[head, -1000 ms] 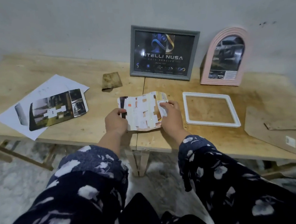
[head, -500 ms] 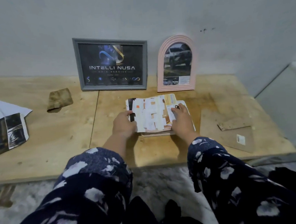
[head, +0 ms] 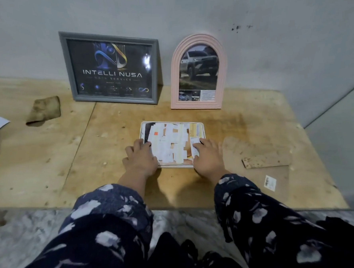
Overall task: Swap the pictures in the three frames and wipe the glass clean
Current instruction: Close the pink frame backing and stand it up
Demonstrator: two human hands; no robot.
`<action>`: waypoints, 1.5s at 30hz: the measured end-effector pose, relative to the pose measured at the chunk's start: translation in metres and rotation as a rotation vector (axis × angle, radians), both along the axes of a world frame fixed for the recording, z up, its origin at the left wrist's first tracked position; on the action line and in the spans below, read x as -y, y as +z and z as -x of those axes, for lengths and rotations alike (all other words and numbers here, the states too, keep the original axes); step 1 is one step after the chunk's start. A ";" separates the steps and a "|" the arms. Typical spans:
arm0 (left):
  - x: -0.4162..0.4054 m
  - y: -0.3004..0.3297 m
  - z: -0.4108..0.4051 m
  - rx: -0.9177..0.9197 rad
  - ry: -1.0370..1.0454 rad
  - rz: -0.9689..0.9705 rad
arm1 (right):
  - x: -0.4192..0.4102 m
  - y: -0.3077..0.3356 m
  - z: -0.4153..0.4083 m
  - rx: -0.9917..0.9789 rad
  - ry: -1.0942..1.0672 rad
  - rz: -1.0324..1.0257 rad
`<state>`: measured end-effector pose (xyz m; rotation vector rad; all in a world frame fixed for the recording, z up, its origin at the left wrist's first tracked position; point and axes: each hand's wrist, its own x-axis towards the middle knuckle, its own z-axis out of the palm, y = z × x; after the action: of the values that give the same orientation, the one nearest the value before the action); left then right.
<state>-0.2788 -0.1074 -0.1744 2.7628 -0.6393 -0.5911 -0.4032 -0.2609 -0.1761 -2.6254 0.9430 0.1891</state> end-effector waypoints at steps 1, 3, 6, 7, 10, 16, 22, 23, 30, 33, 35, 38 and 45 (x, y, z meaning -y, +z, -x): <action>-0.001 0.000 0.001 0.007 0.002 -0.005 | 0.000 -0.002 0.000 0.005 0.007 0.009; -0.002 0.001 0.003 0.011 0.012 0.001 | -0.001 -0.005 0.000 0.034 0.012 0.025; -0.004 0.002 0.003 0.026 0.017 0.009 | 0.000 -0.006 0.002 0.097 -0.013 0.023; -0.005 0.003 0.002 0.041 0.013 0.010 | 0.000 -0.005 0.003 0.124 -0.037 0.009; -0.002 0.009 -0.001 0.104 -0.021 0.015 | 0.000 -0.002 0.010 0.197 -0.140 -0.045; 0.044 0.016 0.021 0.092 -0.235 0.067 | 0.017 0.007 0.054 0.179 -0.340 -0.064; 0.098 0.017 0.071 -0.035 -0.409 0.182 | 0.035 0.016 0.124 0.119 -0.597 -0.100; 0.105 0.016 0.080 -0.081 -0.423 0.192 | 0.038 0.017 0.135 0.103 -0.657 -0.109; 0.135 0.013 0.122 -0.258 -0.394 0.049 | 0.050 0.008 0.188 0.074 -0.957 -0.205; 0.138 0.014 0.125 -0.284 -0.373 0.046 | 0.054 0.001 0.189 0.176 -1.016 -0.270; 0.139 0.016 0.127 -0.293 -0.340 0.046 | 0.056 -0.003 0.188 0.247 -1.046 -0.314; 0.142 0.016 0.126 -0.341 -0.246 0.091 | 0.060 -0.007 0.185 0.346 -1.148 -0.371; 0.146 0.022 0.116 -0.261 -0.152 0.212 | 0.069 0.000 0.174 0.620 -1.429 -0.506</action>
<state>-0.3947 -0.2530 -0.1522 2.4030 -0.8031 -0.8469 -0.5774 -0.3294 -0.1757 -0.9836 1.8548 -0.6026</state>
